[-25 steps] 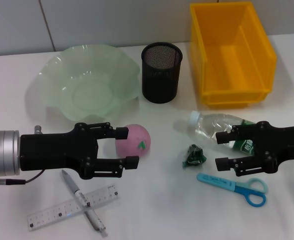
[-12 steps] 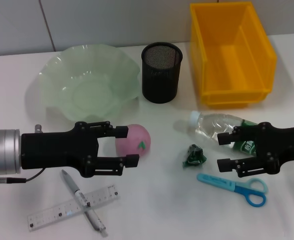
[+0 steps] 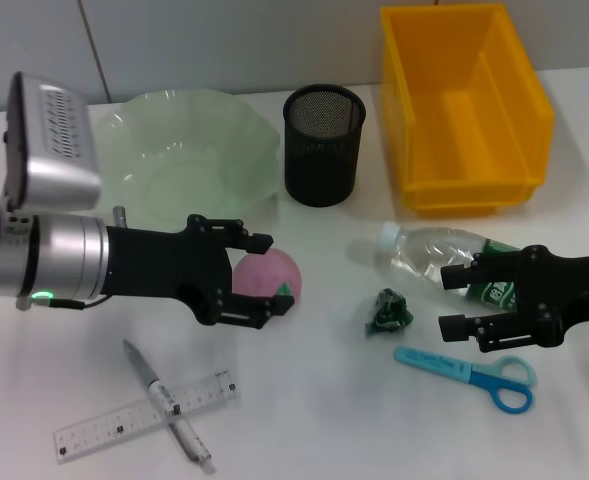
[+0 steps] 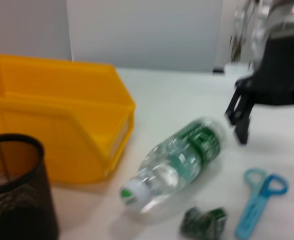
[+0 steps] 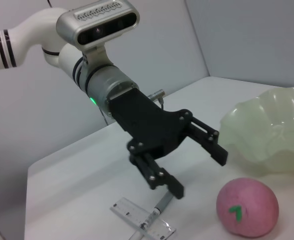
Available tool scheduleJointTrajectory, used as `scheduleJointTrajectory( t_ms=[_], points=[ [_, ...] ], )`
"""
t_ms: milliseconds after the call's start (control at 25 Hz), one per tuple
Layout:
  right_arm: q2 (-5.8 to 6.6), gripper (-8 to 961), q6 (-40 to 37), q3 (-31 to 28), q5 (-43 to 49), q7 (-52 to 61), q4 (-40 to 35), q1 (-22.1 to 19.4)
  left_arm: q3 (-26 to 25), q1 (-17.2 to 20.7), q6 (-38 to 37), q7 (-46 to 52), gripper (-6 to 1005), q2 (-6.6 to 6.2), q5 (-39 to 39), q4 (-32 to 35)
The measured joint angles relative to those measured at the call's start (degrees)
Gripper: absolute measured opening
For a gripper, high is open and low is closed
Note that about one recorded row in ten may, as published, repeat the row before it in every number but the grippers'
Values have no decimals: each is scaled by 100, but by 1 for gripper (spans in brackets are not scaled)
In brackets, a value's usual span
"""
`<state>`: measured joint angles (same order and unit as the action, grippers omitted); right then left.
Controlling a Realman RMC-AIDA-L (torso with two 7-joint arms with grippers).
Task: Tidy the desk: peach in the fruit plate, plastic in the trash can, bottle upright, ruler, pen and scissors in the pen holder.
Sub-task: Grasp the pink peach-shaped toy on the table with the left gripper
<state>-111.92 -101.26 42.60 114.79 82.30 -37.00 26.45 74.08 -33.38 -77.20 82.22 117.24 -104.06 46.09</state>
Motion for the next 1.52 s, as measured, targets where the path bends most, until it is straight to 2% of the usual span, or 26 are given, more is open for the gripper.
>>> scheduleJointTrajectory(
  t_ms=[40,120,200,320,400,800,1080,1400,1520],
  points=[
    [0,763,0,0,0,0,0,0,-32,-4,118,11,785,71,-267,150],
    [-1,763,2,-9,14,1,0,0,-32,-4,118,11,785,71,-267,150],
    [-2,763,3,-9,16,3,1,0,100,-50,410,22,785,129,-551,302],
    [-7,763,13,-9,19,4,1,0,172,-68,571,26,785,131,-554,303],
    [-11,763,28,-7,21,5,1,0,431,-79,908,33,785,133,-592,304],
    [-8,762,45,-6,33,5,1,0,1050,-97,1553,37,784,133,-634,242],
    [-1,761,46,-6,42,5,1,0,1082,-194,1706,122,785,140,-757,-1],
    [11,760,27,-6,44,5,0,23,1110,-186,1760,171,731,150,-757,-28],
    [14,760,23,-3,43,5,1,36,1154,-182,1827,201,672,150,-763,-46]
  ],
)
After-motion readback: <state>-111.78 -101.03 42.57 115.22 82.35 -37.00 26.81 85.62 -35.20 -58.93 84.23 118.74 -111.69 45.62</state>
